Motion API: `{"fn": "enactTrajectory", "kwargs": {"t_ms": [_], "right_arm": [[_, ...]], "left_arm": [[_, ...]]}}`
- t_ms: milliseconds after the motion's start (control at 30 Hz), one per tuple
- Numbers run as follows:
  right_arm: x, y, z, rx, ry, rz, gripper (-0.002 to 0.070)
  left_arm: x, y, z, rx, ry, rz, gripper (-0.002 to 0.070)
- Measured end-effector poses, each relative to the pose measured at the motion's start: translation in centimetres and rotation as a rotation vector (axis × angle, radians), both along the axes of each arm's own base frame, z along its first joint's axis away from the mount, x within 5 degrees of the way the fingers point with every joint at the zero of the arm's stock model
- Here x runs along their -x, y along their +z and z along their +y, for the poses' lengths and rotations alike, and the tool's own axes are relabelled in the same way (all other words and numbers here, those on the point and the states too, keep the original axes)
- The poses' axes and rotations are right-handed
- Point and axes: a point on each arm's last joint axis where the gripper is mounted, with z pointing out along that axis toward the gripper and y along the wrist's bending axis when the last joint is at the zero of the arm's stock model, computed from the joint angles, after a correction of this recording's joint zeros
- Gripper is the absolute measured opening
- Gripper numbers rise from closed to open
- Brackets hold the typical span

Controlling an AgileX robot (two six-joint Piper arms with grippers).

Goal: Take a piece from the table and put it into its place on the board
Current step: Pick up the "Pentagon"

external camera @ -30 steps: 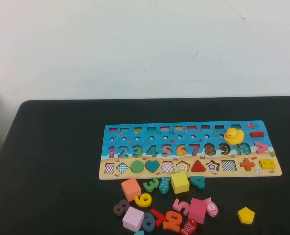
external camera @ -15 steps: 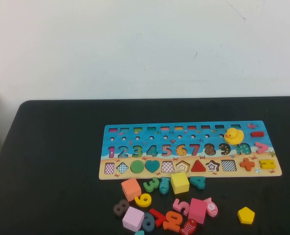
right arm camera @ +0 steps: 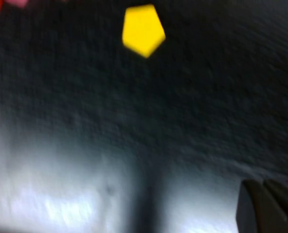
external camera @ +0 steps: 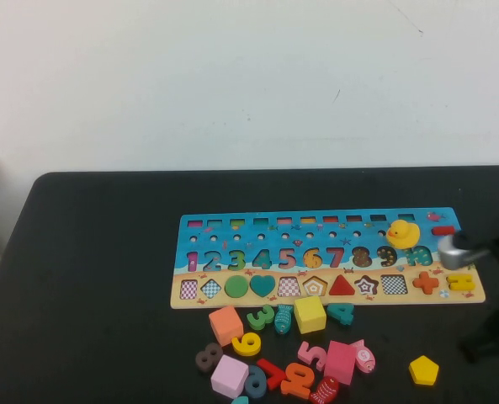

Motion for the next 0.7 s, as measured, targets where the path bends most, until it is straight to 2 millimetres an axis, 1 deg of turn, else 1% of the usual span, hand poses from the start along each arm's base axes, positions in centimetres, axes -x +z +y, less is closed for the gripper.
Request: {"fn": "enactTrajectory", "kwargs": {"t_ms": [133, 167, 200, 267, 333, 400, 467, 500, 567, 700], "right_arm": [[-1.9, -2.6, 1.1, -0.029, -0.048, -0.009, 0.0022], [-2.6, -4.0, 1.7, -0.059, -0.076, 0.000, 0.0051], [-2.8, -4.6, 2.0, -0.073, -0.090, 0.008, 0.0075], [-3.3, -6.2, 2.6, -0.103, -0.119, 0.031, 0.0167], [-3.6, -7.6, 3.0, -0.122, -0.145, 0.057, 0.0281], [-3.9, -9.0, 3.4, -0.130, -0.167, 0.086, 0.0414], [-4.3, -10.0, 3.6, -0.132, -0.178, 0.102, 0.0509], [-4.5, -10.5, 3.8, -0.134, -0.180, 0.105, 0.0536], [-4.7, -11.2, 3.9, -0.139, -0.182, 0.099, 0.0561], [-5.4, -12.2, 4.3, -0.172, -0.209, 0.054, 0.0579]], "left_arm": [[0.0, 0.0, 0.0, 0.000, 0.000, 0.000, -0.0002], [0.0, 0.0, 0.0, 0.002, 0.001, 0.000, -0.0002], [0.0, 0.0, 0.0, 0.002, 0.001, 0.000, -0.0002], [0.0, 0.0, 0.0, 0.002, 0.001, 0.000, -0.0002], [0.0, 0.0, 0.0, 0.002, 0.001, 0.000, -0.0002], [0.0, 0.0, 0.0, 0.002, 0.001, 0.000, -0.0002], [0.0, 0.0, 0.0, 0.002, 0.001, 0.000, -0.0002], [0.0, 0.0, 0.0, 0.000, 0.001, 0.000, -0.0002], [0.0, 0.0, 0.0, 0.000, 0.001, 0.000, -0.0002], [0.0, 0.0, 0.0, 0.000, 0.001, 0.000, -0.0002]]}}
